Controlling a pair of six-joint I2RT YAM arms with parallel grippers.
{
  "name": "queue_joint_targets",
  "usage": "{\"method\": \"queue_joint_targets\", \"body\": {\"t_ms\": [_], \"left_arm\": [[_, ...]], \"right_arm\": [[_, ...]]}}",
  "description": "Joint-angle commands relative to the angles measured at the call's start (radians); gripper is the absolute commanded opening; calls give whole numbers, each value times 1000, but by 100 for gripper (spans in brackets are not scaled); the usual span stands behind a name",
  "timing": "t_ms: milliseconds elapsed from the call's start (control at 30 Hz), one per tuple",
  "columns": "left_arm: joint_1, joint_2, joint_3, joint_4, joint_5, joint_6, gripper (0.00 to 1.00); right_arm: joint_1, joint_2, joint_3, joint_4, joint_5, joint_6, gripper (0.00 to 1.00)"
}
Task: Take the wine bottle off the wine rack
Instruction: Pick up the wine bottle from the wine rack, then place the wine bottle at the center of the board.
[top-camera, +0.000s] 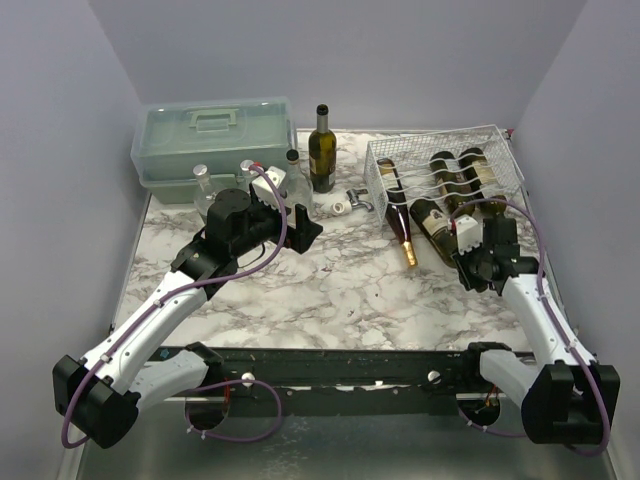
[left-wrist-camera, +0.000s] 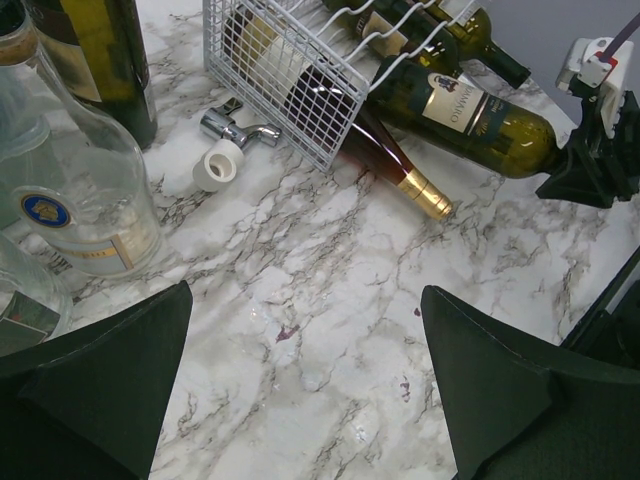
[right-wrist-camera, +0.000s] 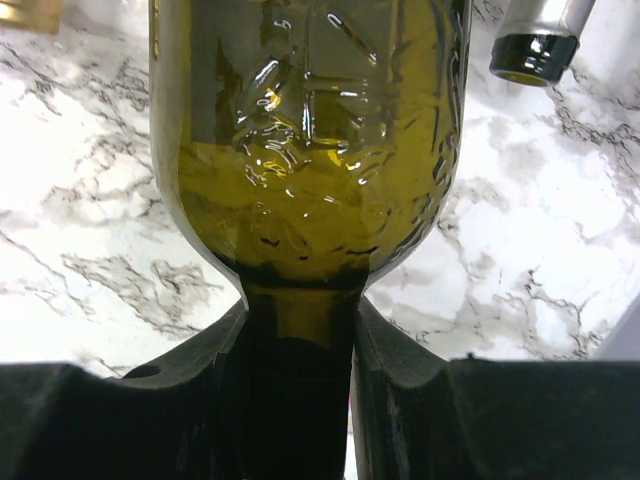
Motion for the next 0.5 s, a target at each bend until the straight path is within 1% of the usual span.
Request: {"method": "queue_joint_targets", "body": {"t_ms": [0, 267, 467], "left_arm": [[-2, -16, -9, 10, -28, 16, 99], [-3, -23, -8, 8, -34, 19, 99], [-2, -31, -10, 8, -38, 22, 99]], "right_arm": [[-6, -61, 67, -12, 36, -49, 0], [-6, -108, 149, -110, 67, -68, 0], [-6, -117, 268, -216, 49, -113, 0]]}}
